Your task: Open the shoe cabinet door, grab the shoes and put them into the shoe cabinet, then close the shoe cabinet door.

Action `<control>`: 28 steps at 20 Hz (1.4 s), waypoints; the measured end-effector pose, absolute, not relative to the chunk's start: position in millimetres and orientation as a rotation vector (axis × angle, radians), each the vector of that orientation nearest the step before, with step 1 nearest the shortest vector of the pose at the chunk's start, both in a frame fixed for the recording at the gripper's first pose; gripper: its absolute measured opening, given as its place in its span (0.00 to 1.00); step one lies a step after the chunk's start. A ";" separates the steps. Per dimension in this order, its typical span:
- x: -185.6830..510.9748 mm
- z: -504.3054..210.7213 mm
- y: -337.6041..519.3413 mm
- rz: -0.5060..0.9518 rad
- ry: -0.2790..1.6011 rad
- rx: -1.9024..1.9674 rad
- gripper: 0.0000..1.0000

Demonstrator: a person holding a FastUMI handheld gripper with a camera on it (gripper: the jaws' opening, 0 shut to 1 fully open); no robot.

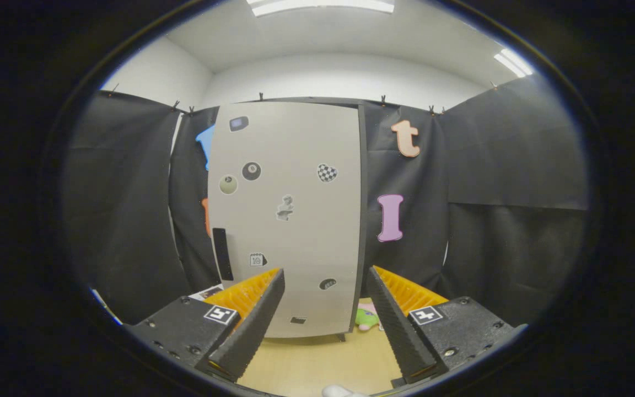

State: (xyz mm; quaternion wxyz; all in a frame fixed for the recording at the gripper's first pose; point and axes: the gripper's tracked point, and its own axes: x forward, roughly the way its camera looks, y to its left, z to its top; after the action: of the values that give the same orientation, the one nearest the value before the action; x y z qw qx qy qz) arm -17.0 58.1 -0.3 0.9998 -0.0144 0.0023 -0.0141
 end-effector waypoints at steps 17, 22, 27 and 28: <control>-18.2 -0.2 59.1 -0.050 0.010 -0.023 0.98; -19.5 -1.0 59.1 -0.052 0.019 -0.028 0.98; -18.4 -1.7 60.3 -0.044 0.023 -0.034 0.98; -18.3 -1.6 60.2 -0.042 0.024 -0.032 0.98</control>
State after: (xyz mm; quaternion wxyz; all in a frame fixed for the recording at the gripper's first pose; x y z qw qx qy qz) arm -18.3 60.2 -1.6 0.9996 -0.0161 0.0121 -0.0212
